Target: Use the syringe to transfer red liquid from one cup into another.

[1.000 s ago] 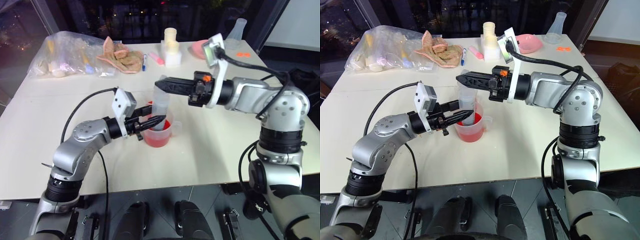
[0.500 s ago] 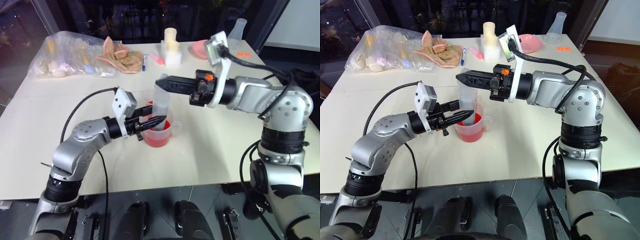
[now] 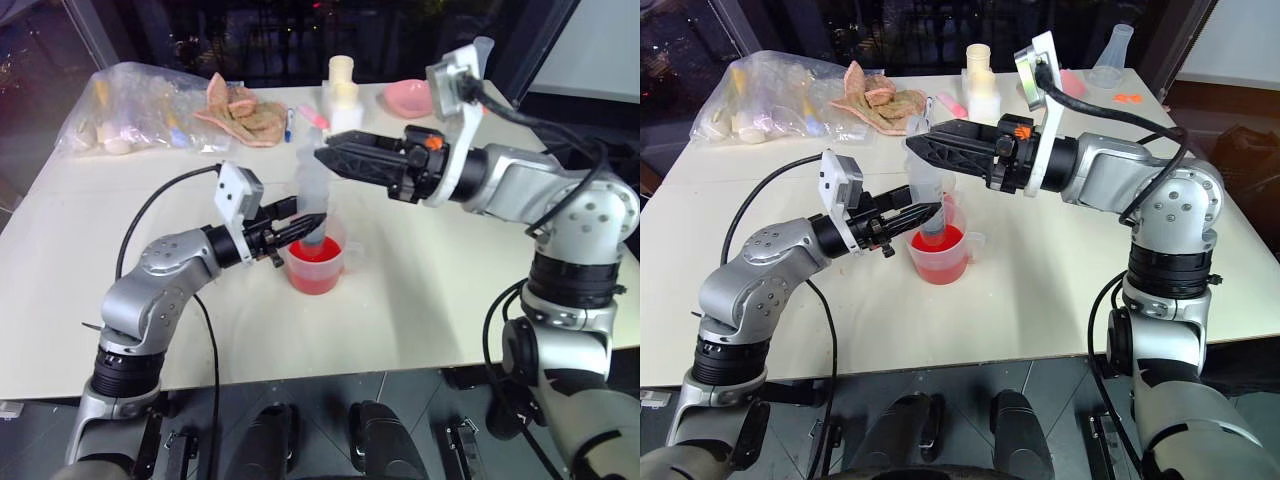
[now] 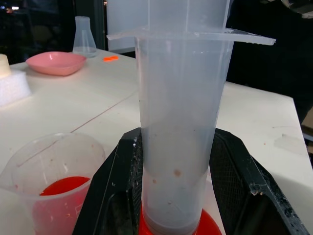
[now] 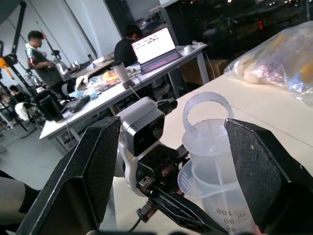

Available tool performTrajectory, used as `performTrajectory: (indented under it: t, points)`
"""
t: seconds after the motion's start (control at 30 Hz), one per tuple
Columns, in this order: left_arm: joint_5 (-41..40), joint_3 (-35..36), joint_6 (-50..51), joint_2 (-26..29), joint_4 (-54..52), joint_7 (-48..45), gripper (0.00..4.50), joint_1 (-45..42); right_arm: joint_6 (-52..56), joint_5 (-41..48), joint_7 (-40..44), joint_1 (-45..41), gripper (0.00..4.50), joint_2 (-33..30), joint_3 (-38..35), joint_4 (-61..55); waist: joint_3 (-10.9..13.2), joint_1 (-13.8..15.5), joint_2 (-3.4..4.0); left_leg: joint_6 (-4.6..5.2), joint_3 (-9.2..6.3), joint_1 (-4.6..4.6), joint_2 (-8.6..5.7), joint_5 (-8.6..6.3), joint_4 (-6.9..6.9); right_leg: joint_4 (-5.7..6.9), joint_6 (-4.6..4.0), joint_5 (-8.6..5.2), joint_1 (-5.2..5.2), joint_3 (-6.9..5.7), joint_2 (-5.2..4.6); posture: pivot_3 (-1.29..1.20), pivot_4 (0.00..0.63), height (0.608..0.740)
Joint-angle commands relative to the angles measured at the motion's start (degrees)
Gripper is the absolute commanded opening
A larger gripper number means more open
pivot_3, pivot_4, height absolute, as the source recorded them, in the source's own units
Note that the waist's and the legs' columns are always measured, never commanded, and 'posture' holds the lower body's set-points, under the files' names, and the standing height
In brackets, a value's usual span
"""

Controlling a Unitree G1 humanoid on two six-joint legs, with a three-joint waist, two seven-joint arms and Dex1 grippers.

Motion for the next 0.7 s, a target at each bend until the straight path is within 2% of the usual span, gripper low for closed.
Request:
performTrajectory:
  t: [0.03,0.2,0.3,0.4,0.63,0.7]
  points:
    - [-1.2,1.2,-0.3,0.1,-2.3,0.3,1.42,-1.2,0.3,1.8,1.8,0.0,3.48,-2.7,-2.1,-2.1,0.0,0.0,0.0,0.0,0.0,0.0,0.0,0.0,0.0,-0.01,0.0,0.0,0.0,0.0,0.0,0.0,0.15,0.74]
    - [-1.9,1.8,0.2,0.5,-2.3,0.5,1.42,-1.4,1.5,2.4,5.0,3.0,3.48,-10.6,-5.3,-2.8,0.0,0.3,0.0,0.04,0.0,-0.01,0.0,-0.02,0.0,-0.09,0.0,0.0,0.04,-0.02,-0.01,0.0,0.15,0.74]
    - [-2.5,2.2,0.7,0.8,-2.4,0.6,1.42,-1.7,0.7,1.4,5.3,3.3,3.48,-13.1,-6.1,-1.4,0.0,0.2,0.0,0.09,0.0,-0.02,0.0,-0.05,0.0,-0.18,0.0,0.0,0.09,-0.02,-0.02,0.0,0.15,0.74]
    - [-4.2,3.4,2.1,0.6,-2.5,1.5,1.42,-3.0,-0.4,0.4,5.3,3.4,3.48,-13.4,-6.0,-1.1,0.0,-0.1,0.0,0.09,0.01,0.0,0.04,-0.05,-0.01,-0.18,0.0,0.0,0.09,-0.01,0.01,0.0,0.15,0.74]
    - [-11.2,8.7,6.9,-0.6,-0.4,7.2,1.42,-14.5,-1.9,0.1,3.2,4.7,3.48,-10.2,-5.3,-2.3,0.0,0.2,0.0,0.09,0.01,-0.03,0.03,-0.05,0.0,-0.19,0.01,0.01,0.09,-0.03,0.01,0.0,0.15,0.74]
    - [-10.1,8.7,6.0,0.0,1.3,7.5,1.42,-18.1,-2.3,0.0,2.8,4.5,3.48,-9.5,-5.2,-2.2,0.0,0.2,0.0,0.09,0.01,-0.03,0.02,-0.05,0.0,-0.2,0.01,0.01,0.09,-0.04,0.01,0.0,0.15,0.74]
